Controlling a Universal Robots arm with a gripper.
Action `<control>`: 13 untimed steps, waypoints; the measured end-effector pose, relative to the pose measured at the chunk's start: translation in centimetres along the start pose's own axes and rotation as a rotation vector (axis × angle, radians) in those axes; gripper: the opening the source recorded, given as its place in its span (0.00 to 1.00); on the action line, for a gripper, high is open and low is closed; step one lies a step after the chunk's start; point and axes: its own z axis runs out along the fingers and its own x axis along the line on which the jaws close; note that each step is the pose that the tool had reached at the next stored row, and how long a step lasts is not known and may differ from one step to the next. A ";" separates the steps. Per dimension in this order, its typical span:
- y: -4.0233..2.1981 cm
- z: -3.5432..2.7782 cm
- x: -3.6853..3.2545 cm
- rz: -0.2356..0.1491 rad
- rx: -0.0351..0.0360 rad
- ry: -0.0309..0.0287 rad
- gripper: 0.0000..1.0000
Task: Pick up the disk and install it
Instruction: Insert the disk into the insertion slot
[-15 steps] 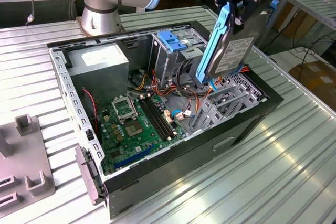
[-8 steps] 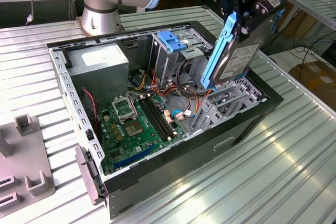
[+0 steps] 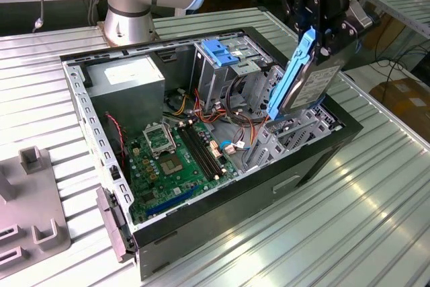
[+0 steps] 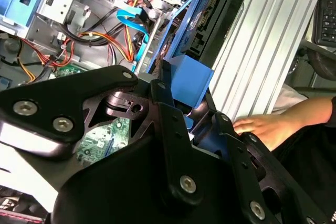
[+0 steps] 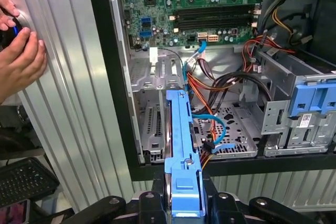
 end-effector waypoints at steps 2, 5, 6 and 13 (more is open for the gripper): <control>-0.20 0.48 0.01 0.005 -0.0011 -0.0077 0.37; -0.35 1.14 0.01 0.007 -0.0040 -0.0120 0.37; -0.32 1.35 0.08 0.007 -0.0046 -0.0122 0.37; -0.19 2.93 0.42 0.008 -0.0074 -0.0133 0.37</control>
